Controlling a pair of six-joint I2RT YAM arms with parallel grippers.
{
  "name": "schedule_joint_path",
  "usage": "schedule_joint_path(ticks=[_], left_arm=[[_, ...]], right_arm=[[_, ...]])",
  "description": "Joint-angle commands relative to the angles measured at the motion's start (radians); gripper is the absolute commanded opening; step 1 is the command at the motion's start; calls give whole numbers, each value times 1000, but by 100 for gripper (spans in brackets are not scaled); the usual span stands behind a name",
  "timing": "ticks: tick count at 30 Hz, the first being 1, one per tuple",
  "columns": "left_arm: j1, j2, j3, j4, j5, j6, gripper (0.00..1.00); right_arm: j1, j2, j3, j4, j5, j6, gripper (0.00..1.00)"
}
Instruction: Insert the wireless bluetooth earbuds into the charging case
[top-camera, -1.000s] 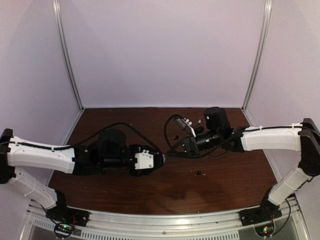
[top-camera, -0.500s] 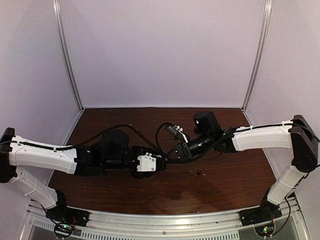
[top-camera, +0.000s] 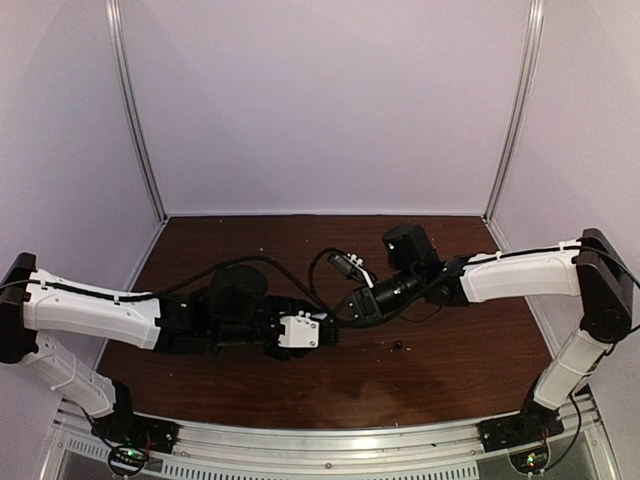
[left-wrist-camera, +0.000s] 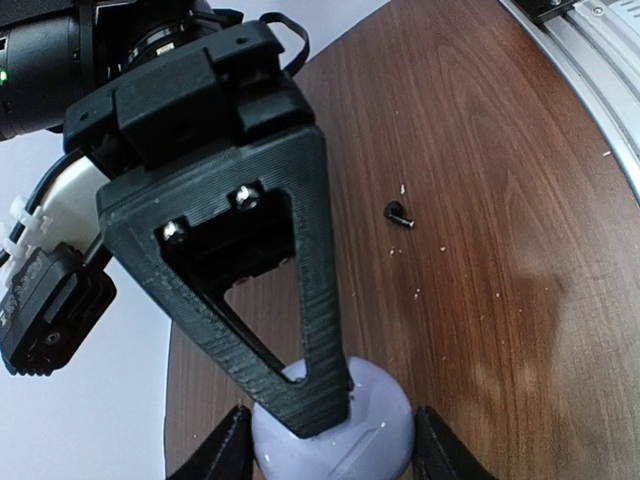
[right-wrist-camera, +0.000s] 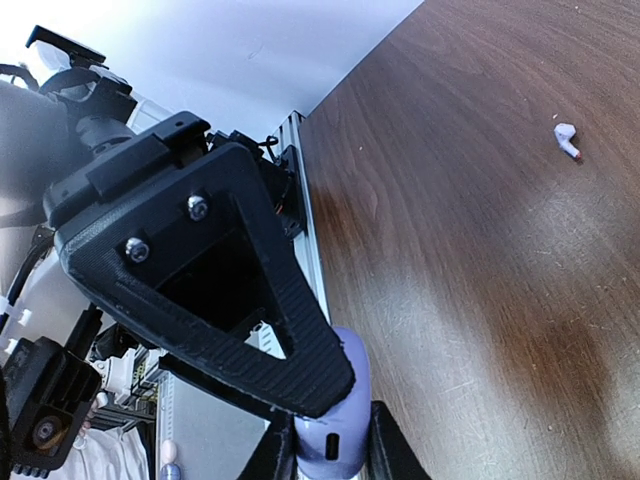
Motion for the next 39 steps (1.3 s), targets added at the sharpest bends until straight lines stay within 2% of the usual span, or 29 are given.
schedule_joint_path(ticks=[1, 4, 8, 14, 16, 19, 26, 39], left_arm=[[5, -19, 8, 104, -81, -40, 50], [6, -43, -13, 139, -100, -74, 64], [14, -97, -71, 236, -112, -130, 73], [65, -158, -155, 449, -97, -287, 85], [68, -140, -143, 474, -97, -321, 85], [69, -102, -111, 487, -119, -359, 85], [68, -24, -48, 534, -119, -408, 83], [68, 67, 38, 508, -174, -371, 75]], right_arm=[[7, -2, 28, 12, -16, -18, 16], [-7, -17, 28, 25, -10, -12, 14], [-64, -57, 15, 101, 16, 38, 14], [-116, -126, -78, 529, 123, 268, 13], [-116, -132, -92, 619, 161, 326, 13], [-117, -139, -100, 647, 200, 339, 13], [-90, -163, -102, 602, 239, 311, 13], [-55, -166, -120, 592, 261, 307, 13]])
